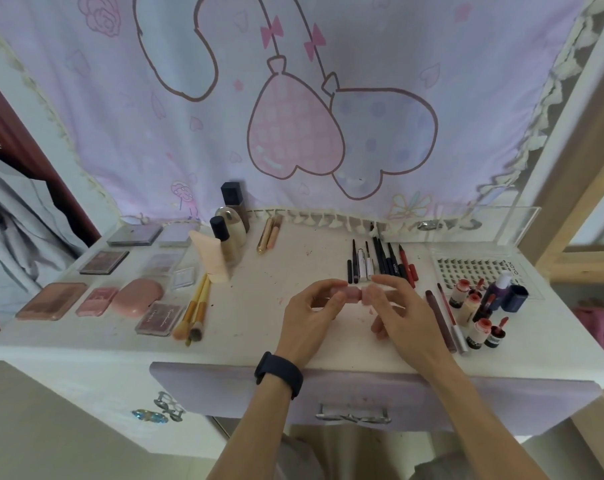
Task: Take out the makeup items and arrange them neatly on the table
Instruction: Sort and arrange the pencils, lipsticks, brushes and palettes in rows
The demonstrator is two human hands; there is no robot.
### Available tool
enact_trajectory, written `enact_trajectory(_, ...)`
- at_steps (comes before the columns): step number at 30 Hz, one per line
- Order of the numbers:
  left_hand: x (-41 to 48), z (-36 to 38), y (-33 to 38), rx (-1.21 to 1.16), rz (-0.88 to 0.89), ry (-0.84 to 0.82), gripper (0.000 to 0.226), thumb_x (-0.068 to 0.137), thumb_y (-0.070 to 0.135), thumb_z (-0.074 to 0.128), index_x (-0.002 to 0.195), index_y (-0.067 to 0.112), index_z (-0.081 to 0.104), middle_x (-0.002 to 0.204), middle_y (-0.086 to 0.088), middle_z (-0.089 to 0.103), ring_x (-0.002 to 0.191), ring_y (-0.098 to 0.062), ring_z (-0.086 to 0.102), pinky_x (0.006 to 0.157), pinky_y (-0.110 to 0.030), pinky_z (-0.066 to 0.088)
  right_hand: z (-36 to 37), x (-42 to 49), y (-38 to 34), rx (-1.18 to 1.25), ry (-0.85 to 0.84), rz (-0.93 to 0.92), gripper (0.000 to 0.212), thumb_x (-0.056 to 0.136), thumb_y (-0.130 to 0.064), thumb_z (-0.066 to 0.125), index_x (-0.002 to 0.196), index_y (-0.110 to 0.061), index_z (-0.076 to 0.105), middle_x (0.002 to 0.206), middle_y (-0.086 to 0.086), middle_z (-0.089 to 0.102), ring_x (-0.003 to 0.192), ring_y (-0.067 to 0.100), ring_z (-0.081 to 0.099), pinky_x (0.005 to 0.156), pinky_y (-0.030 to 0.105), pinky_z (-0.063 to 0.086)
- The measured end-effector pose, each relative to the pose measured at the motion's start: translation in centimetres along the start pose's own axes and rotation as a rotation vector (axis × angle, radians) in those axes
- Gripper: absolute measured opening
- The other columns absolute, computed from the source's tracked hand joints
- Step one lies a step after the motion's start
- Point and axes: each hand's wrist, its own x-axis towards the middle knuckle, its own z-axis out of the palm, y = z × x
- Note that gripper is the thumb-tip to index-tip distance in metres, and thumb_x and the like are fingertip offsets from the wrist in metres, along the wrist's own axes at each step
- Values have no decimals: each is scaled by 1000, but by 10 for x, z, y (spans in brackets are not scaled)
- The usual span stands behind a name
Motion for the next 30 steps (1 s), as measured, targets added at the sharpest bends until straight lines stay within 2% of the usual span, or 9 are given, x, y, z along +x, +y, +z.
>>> enact_trajectory(3,0,0,-1,6,6,-5,16,96,23,65,111,24,71,103,7,75,95,-7,67,89,-35,56,5,1,3,-90,11,1,24,98,-52,52,97,-32,66,75,-5,72,55,8,63,55,18,48)
enact_trajectory(6,0,1,-2,21,9,-5,16,96,23,65,110,24,71,102,8,75,94,-4,67,89,-34,56,-1,0,6,-27,-33,-45,7,102,-31,58,102,-35,64,86,-4,72,61,14,64,58,23,52)
enact_trajectory(8,1,2,-2,18,14,-5,16,96,24,65,110,24,72,102,8,75,94,-5,67,89,-34,56,-5,-1,6,17,-61,-66,18,100,-19,64,105,-37,64,95,-7,71,65,18,67,60,25,54)
enact_trajectory(13,1,0,-5,-4,26,-1,14,95,25,65,108,28,71,104,8,75,96,-6,67,90,-35,56,1,1,1,-1,-16,19,34,91,-59,57,110,-33,66,86,-6,74,55,12,64,53,18,49)
enact_trajectory(16,2,0,-6,6,29,-9,15,95,25,65,109,29,70,103,10,74,95,-4,66,89,-35,56,2,1,3,-81,-11,-14,17,100,-50,53,98,-40,67,78,-6,72,53,8,60,52,17,47)
enact_trajectory(21,3,1,-7,-5,29,-2,13,95,26,65,106,30,71,100,16,74,93,-1,67,85,-31,57,-3,-2,4,19,-56,-64,19,101,-27,61,112,-43,61,106,-13,69,67,16,68,60,26,54)
enact_trajectory(23,3,1,-7,-17,26,-5,13,95,26,65,106,30,71,101,13,75,94,-3,67,85,-30,57,-2,-2,2,33,-41,-23,20,98,-38,62,117,-44,59,107,-14,69,65,16,69,58,25,54)
enact_trajectory(26,3,1,-8,-26,19,-4,13,95,24,65,106,29,71,101,12,75,94,-3,67,84,-29,56,1,-1,1,-48,-23,13,26,94,-59,53,106,-38,63,84,-7,74,54,9,62,52,17,48)
enact_trajectory(30,3,2,-8,-28,20,-7,13,96,25,64,106,27,70,98,17,74,92,-1,67,81,-23,55,-1,-1,7,-23,-27,-45,12,100,-43,56,109,-39,64,88,-9,70,60,10,64,57,22,53)
